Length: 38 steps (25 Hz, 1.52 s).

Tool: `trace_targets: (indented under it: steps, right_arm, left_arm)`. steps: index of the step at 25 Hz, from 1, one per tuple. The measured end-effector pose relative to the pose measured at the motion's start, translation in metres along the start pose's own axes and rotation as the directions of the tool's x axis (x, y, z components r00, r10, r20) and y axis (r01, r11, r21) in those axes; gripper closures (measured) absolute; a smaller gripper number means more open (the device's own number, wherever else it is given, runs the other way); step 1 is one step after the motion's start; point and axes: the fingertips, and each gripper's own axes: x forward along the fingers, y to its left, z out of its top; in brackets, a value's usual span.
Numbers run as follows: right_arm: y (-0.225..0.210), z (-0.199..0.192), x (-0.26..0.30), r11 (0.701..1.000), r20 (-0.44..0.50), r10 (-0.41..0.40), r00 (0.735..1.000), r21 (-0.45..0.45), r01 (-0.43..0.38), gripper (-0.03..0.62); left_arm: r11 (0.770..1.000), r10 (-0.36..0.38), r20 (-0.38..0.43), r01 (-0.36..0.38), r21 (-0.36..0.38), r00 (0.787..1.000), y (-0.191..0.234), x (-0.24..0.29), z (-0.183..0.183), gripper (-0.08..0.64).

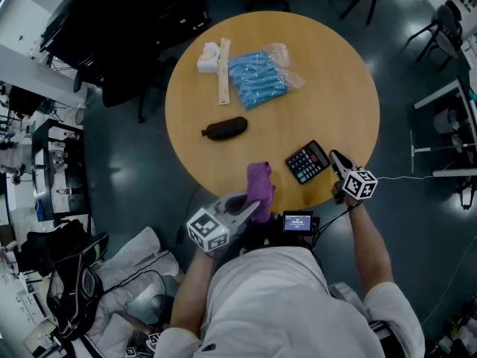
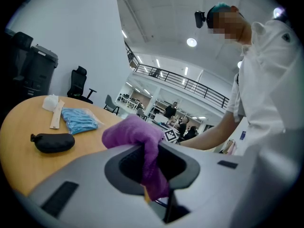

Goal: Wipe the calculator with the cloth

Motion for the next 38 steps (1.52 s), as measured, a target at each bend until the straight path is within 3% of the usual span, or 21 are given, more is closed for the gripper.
trace_targets:
  steps: [5,9,11,13,15,19,21,23,27,30,38]
  right_arm:
    - [0.054,0.020,-0.017,0.997,-0.004,0.045,0.999,-0.056,-0.045,0.577]
    - [0.139,0.031,-0.029,0.975,-0.083,0.183,0.980,-0.113,-0.192,0.577]
    - [0.177,0.034,-0.032,0.956,-0.113,0.240,0.964,-0.148,-0.255,0.577]
    - [0.200,0.033,-0.035,0.944,-0.121,0.271,0.955,-0.162,-0.288,0.577]
    - [0.213,0.030,-0.038,0.940,-0.122,0.278,0.953,-0.169,-0.296,0.577]
    - [0.224,0.021,-0.043,0.948,-0.112,0.264,0.958,-0.154,-0.279,0.577]
    - [0.226,0.017,-0.048,0.953,-0.102,0.253,0.962,-0.143,-0.266,0.577]
    - [0.227,0.014,-0.054,0.959,-0.090,0.242,0.966,-0.131,-0.252,0.577]
    - [0.225,0.007,-0.065,0.969,-0.065,0.219,0.974,-0.100,-0.224,0.577]
    - [0.224,0.003,-0.071,0.976,-0.054,0.199,0.978,-0.075,-0.203,0.577]
    - [0.220,-0.012,-0.077,0.983,-0.056,0.177,0.983,-0.035,-0.179,0.577]
  left_arm:
    - [1.000,-0.010,0.012,0.010,0.009,1.000,-0.003,-0.002,0.000,0.491]
    - [1.000,-0.005,0.030,0.004,0.021,1.000,-0.003,-0.009,0.002,0.490]
    - [0.999,0.041,0.021,-0.042,0.026,0.999,0.007,-0.013,-0.002,0.490]
    - [0.989,0.141,-0.030,-0.139,0.043,0.990,0.026,-0.013,-0.016,0.490]
    - [0.955,0.284,-0.123,-0.270,0.120,0.951,0.051,-0.010,-0.036,0.489]
    - [0.833,0.540,-0.273,-0.458,0.311,0.796,0.103,-0.001,-0.068,0.490]
    - [0.795,0.596,-0.296,-0.497,0.347,0.747,0.122,0.003,-0.075,0.489]
    - [0.786,0.613,-0.320,-0.514,0.344,0.722,0.136,0.008,-0.084,0.491]
    - [0.792,0.610,-0.384,-0.522,0.315,0.693,0.157,0.015,-0.111,0.490]
    - [0.790,0.613,-0.421,-0.513,0.336,0.669,0.167,0.014,-0.127,0.489]
    - [0.785,0.619,-0.471,-0.516,0.343,0.629,0.177,0.021,-0.152,0.489]
